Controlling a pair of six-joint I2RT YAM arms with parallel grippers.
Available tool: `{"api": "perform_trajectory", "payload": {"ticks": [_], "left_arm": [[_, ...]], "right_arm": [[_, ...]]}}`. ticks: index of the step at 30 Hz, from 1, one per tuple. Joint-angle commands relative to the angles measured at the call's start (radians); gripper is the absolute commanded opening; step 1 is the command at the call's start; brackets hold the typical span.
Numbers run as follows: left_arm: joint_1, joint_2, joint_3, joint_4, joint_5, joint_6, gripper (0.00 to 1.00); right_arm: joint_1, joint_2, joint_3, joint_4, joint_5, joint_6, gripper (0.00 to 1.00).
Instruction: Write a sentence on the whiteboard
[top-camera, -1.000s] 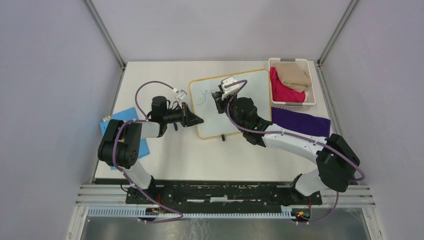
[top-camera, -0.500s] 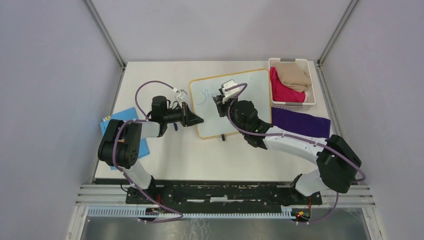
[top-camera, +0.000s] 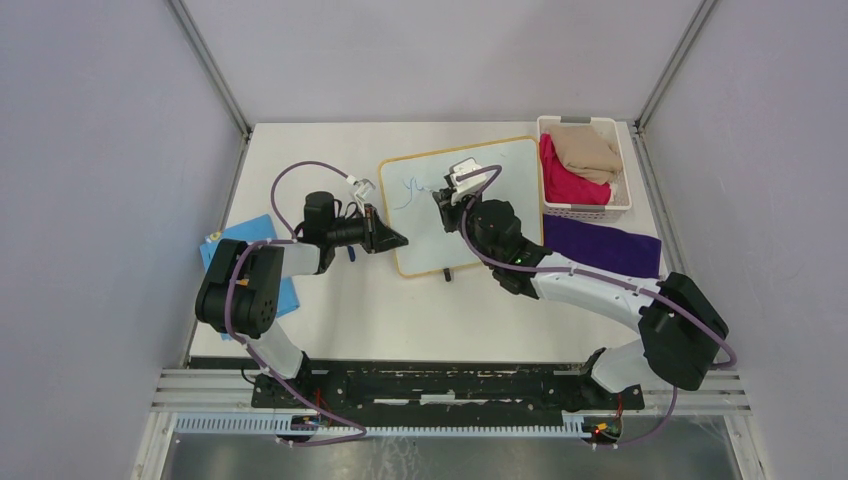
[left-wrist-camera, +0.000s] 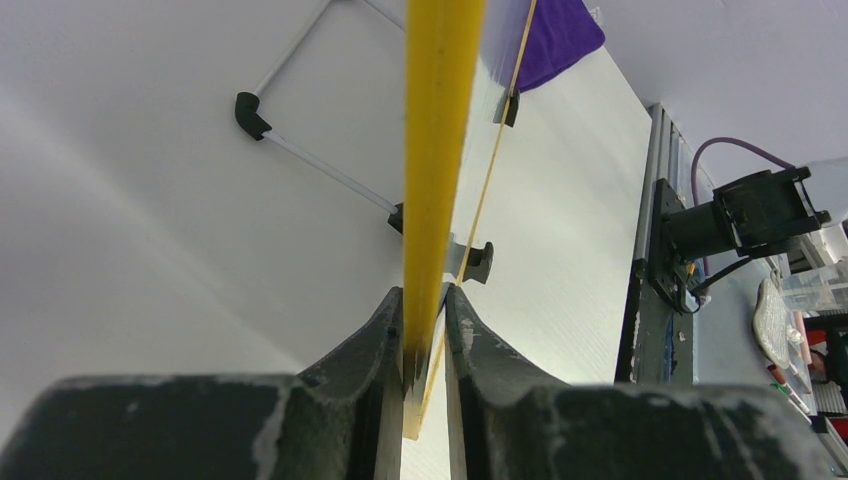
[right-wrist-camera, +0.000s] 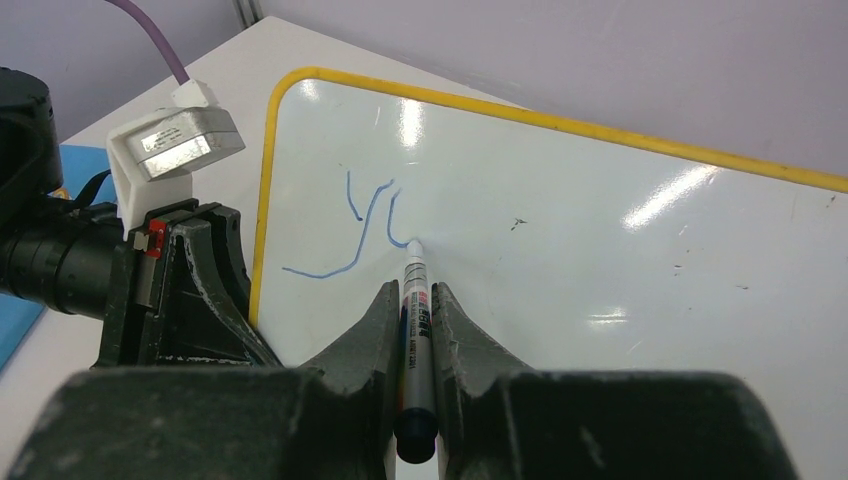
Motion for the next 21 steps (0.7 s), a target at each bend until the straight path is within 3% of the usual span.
{"api": "perform_trajectory", "payload": {"ticks": [1,21], "left_arm": [[-0.003,-0.01,0.014,-0.042,-0.048,0.056,0.02],[-0.008,-0.011,0.017,-0.053,-0.05,0.065,0.02]], "right_arm": [[-0.02,-0.009,0.05,0.003,0.044,-0.027,0.0],[-0.016,0.04,0.112,0.001,-0.042,-0.018,0.0]]}}
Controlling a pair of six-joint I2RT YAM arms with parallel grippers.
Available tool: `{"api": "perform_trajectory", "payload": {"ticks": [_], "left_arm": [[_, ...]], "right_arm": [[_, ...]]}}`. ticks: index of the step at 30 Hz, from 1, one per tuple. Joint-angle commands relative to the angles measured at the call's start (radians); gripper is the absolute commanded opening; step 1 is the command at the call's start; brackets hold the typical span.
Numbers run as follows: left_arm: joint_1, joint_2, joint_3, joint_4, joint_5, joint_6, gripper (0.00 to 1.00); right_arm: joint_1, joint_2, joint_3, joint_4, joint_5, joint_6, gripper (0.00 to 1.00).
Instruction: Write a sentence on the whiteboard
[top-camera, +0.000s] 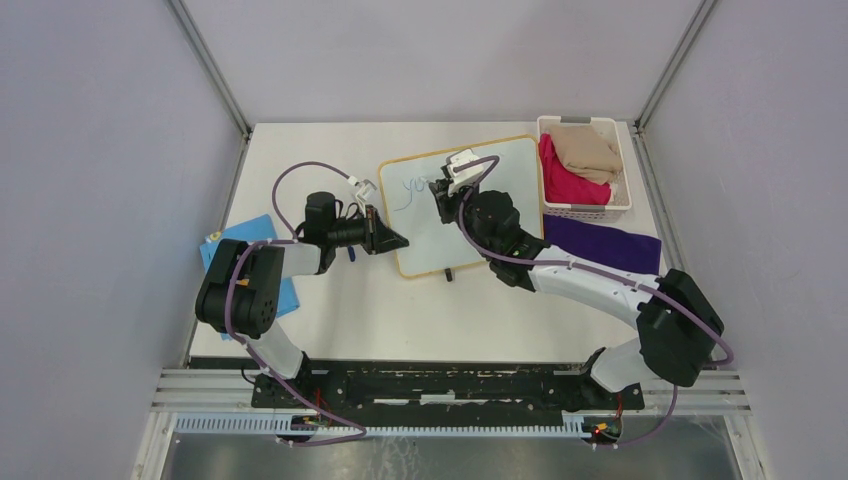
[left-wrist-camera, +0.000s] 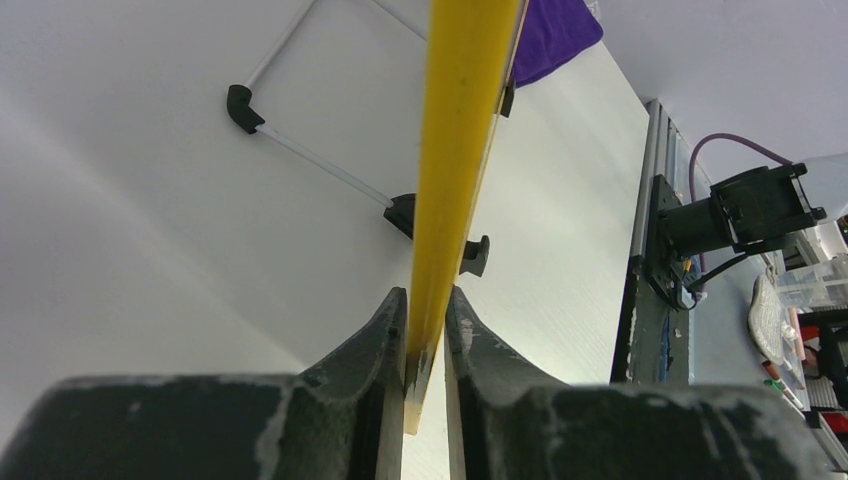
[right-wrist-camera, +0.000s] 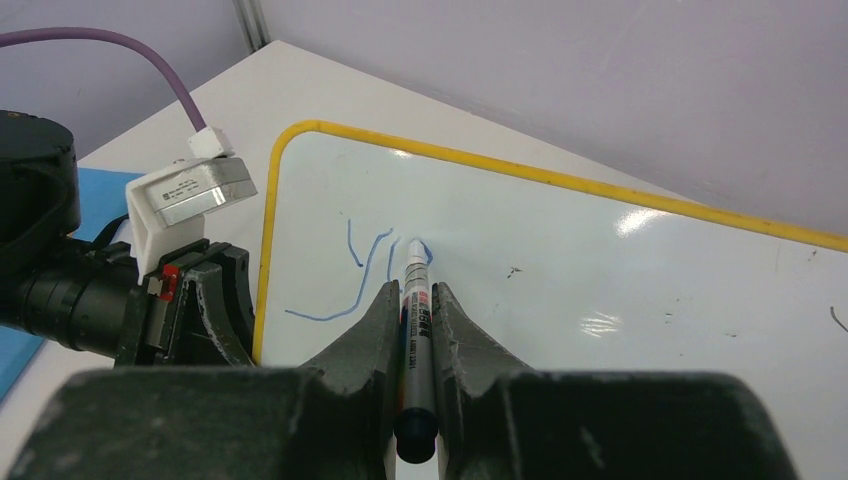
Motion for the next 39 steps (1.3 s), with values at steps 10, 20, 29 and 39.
{"api": "perform_trajectory", "payload": {"ticks": [10,20,29,39], "left_arm": [[-0.002,-0.012,0.018,-0.046,-0.051,0.066,0.02],[-0.002,-0.014,0.018,-0.055,-0.057,0.073,0.02],[-0.002,-0.015,0.019,-0.055,-0.056,0.073,0.02],[-0.002,-0.012,0.022,-0.055,-0.057,0.073,0.02]], "right_arm": [[0.0,0.016,0.038,-0.006,-0.05,0.006,0.0],[-0.008,-0.086,0.013,0.017,0.002,-0.011,0.0],[-0.027,-0.055,0.023,0.002,0.001,-0.008,0.0],[-0.033,-0.033,0.001,-0.003,0.004,-0.001,0.0]]}}
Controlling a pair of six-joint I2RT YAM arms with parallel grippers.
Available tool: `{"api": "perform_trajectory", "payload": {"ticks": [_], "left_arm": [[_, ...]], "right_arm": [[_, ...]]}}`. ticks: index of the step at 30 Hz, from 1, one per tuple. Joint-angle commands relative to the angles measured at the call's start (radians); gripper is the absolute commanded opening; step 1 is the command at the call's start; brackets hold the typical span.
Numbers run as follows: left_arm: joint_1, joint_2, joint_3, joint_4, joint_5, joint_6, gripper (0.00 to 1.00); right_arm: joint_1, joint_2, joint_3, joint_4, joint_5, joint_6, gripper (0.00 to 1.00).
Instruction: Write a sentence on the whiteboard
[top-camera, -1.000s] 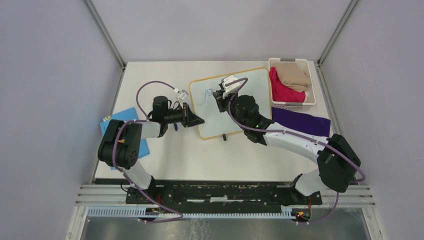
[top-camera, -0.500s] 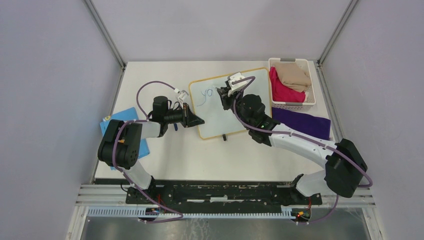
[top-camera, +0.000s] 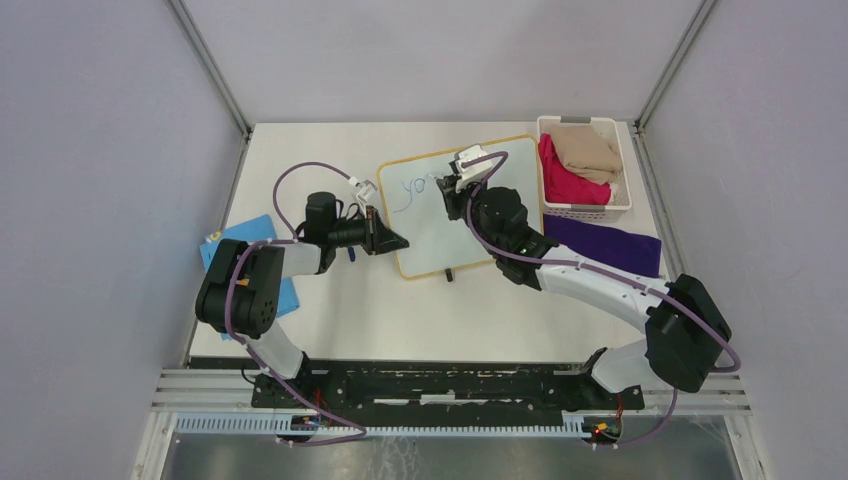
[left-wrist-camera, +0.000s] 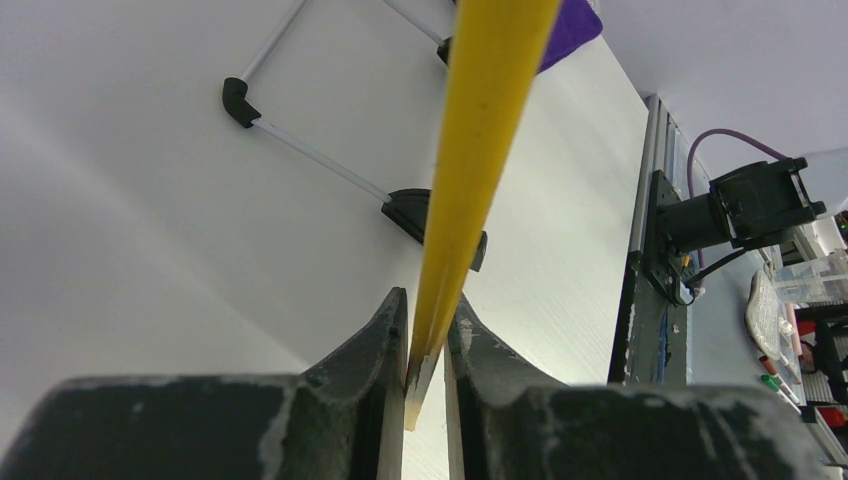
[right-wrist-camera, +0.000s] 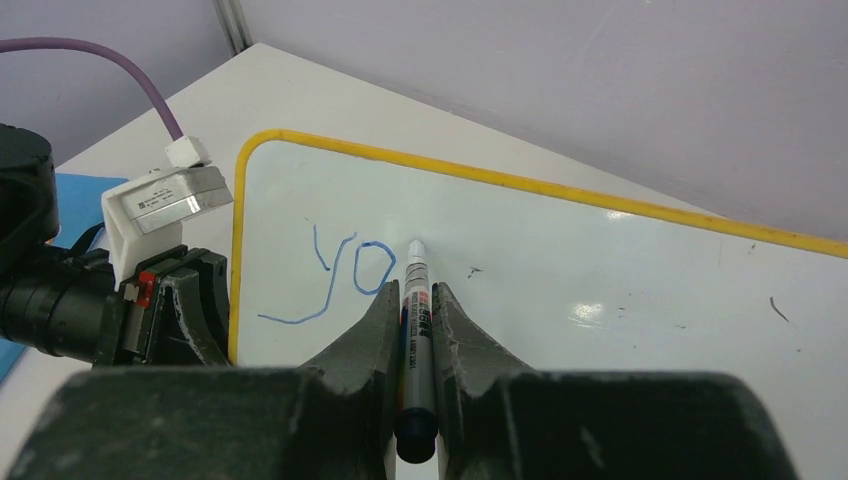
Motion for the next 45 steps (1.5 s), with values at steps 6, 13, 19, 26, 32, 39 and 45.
{"api": "perform_trajectory", "payload": {"ticks": [6,13,19,26,32,39,45], "left_arm": [[0.0,-0.013,0.017,-0.034,-0.061,0.062,0.02],[0.0,-0.014,0.017,-0.034,-0.061,0.062,0.02],[-0.001,-0.017,0.016,-0.034,-0.061,0.062,0.02],[-0.003,-0.016,0.018,-0.041,-0.06,0.064,0.02],[-0.006,-0.014,0.019,-0.049,-0.062,0.072,0.02],[-0.015,-0.014,0.024,-0.075,-0.066,0.091,0.02],[-0.018,-0.013,0.027,-0.087,-0.069,0.1,0.02]], "right_arm": [[-0.007,0.008,-0.024,0.022,0.025,0.009,0.0],[-0.007,-0.022,-0.079,0.023,0.036,0.015,0.0],[-0.016,-0.05,-0.115,0.025,0.06,0.013,0.0],[-0.042,-0.07,-0.124,0.025,0.068,0.011,0.0],[-0.051,-0.067,-0.097,0.026,0.064,0.008,0.0],[-0.053,-0.042,-0.045,0.02,0.053,0.0,0.0],[-0.054,-0.025,-0.016,0.017,0.051,-0.004,0.0]]}}
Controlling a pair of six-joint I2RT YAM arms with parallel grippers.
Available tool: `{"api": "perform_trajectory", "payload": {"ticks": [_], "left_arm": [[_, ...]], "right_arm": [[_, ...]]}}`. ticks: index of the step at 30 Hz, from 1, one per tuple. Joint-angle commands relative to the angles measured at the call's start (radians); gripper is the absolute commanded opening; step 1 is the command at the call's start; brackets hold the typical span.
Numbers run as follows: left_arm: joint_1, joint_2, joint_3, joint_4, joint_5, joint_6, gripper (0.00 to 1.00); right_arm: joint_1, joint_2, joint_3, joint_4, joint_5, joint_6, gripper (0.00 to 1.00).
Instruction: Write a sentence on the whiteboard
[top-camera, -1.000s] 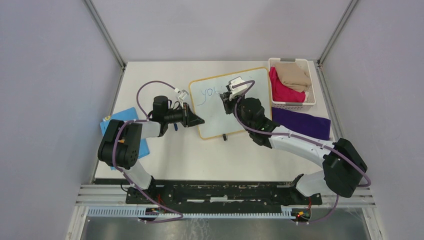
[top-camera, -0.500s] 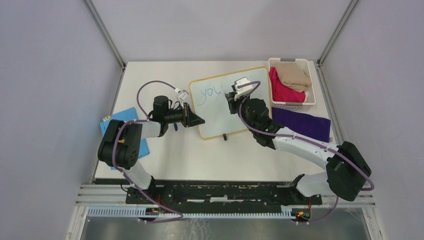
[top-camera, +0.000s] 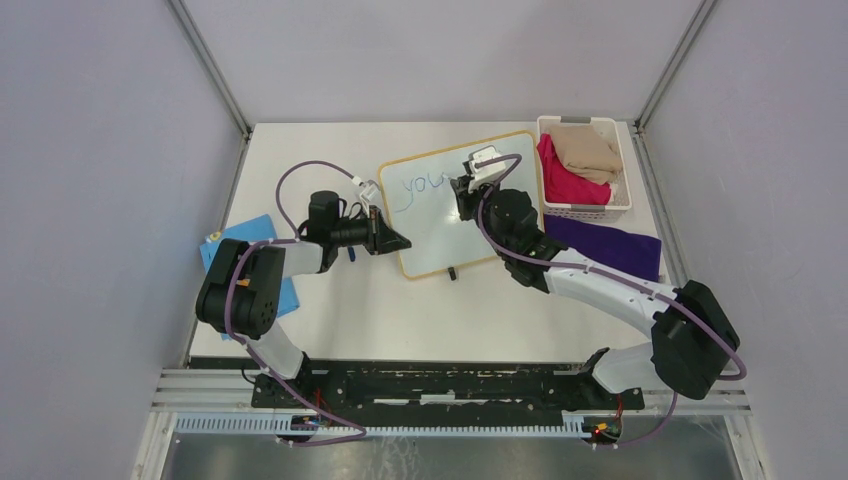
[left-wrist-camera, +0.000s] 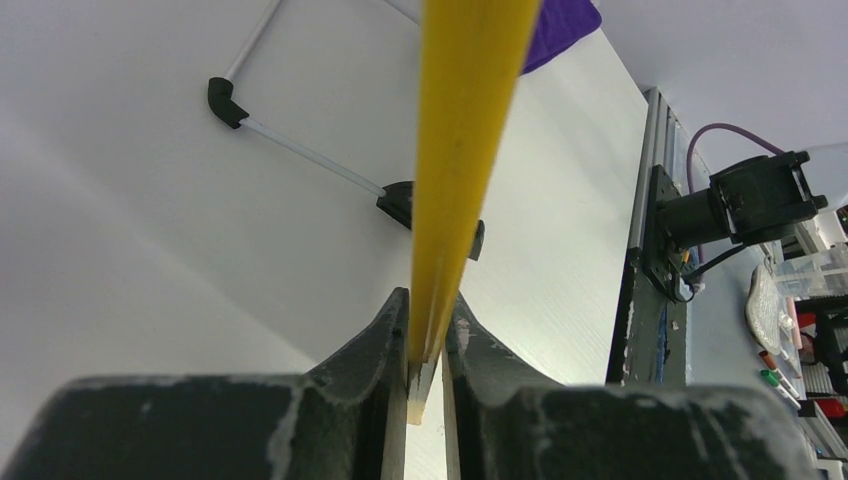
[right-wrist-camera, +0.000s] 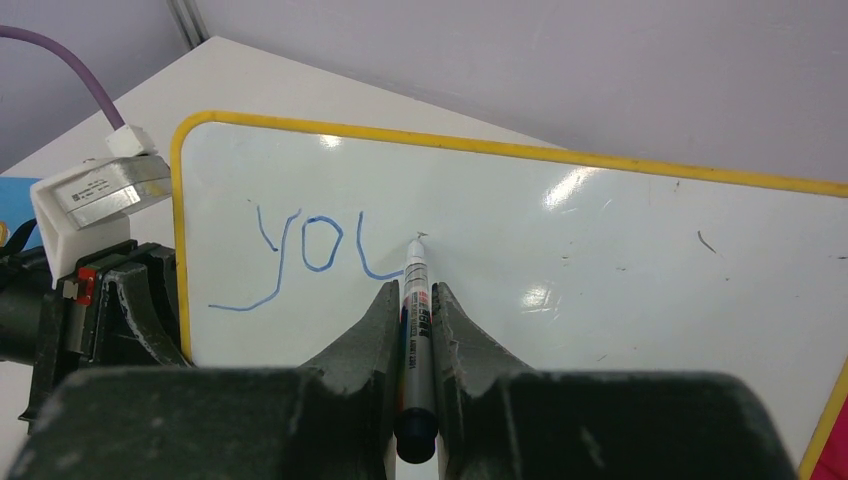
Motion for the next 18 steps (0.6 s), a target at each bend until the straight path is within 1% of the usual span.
{"api": "perform_trajectory", "payload": {"ticks": [1,13,18], "left_arm": [[-0.004,-0.011,0.013,-0.059,-0.061,0.088,0.02],[-0.005,-0.011,0.016,-0.066,-0.062,0.093,0.02],[-0.006,-0.013,0.017,-0.067,-0.067,0.094,0.02]], "right_arm": [[-0.014,0.019,0.059,0.01,0.028,-0.014,0.0],[-0.02,0.049,0.119,-0.001,0.015,-0.021,0.0],[-0.019,-0.021,0.062,0.006,0.008,0.002,0.0]]}}
